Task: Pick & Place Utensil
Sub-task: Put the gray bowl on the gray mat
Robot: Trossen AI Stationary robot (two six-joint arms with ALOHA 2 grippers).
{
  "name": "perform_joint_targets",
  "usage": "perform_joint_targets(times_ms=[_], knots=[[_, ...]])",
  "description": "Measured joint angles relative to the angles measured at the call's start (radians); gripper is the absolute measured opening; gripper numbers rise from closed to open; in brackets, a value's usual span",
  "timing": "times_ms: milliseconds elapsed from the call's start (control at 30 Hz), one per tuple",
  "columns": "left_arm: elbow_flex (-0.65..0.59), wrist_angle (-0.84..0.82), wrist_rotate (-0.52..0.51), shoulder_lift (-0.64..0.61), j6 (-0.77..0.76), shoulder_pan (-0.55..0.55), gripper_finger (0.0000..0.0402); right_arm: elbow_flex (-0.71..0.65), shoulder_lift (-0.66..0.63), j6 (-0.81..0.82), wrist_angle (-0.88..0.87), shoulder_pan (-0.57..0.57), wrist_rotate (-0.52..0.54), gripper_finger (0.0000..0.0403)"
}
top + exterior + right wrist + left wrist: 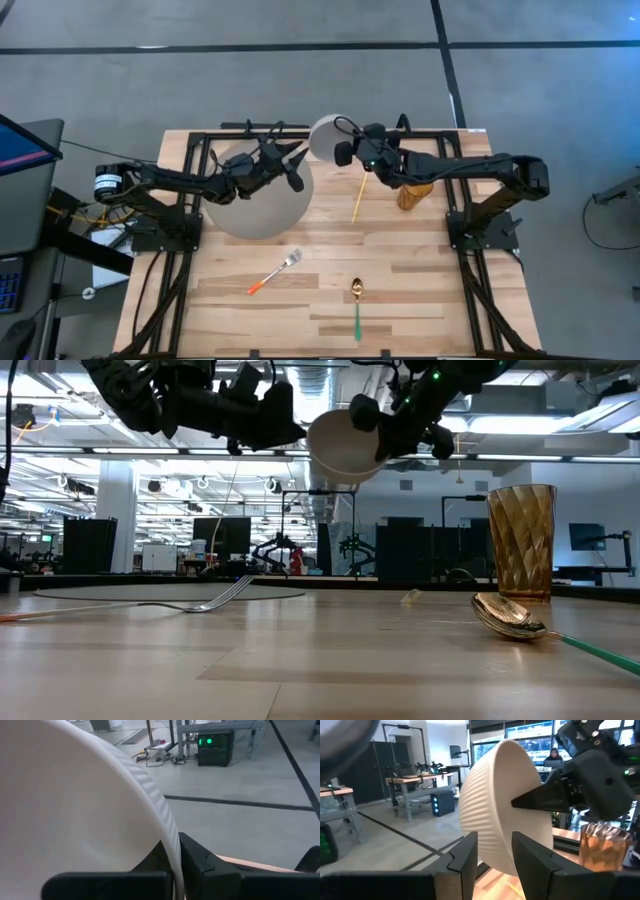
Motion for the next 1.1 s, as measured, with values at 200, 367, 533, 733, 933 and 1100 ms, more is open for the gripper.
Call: perform_joint_targets(times_ms=[200,367,533,733,933,1100], knots=[[0.0,0.025,0.004,0.0,-0.003,-0.001,0.0122,0.0,0.0,0.0,0.0,-0.001,0.001,0.0007],[0.025,0.055,0.011,0.021,-0.004,0.002,0.0122,0.0,0.0,0.0,0.003,-0.001,0.001,0.0007],[0.079,0.054,0.007,0.096,0.004,0.021,0.0122,0.0,0.0,0.0,-0.001,0.005,0.003,0.0007],[0.092,0.055,-0.086,0.127,0.023,0.028,0.0121,0.0,0.0,-0.023,-0.006,0.009,0.005,0.0007],[0.091,0.059,-0.093,0.113,0.042,0.026,0.0071,0.0,0.0,-0.021,-0.001,0.01,0.001,0.0016],[0.091,0.072,-0.123,0.111,0.036,0.029,0.0015,0.0,0.0,-0.016,0.051,0.012,-0.01,0.0035]])
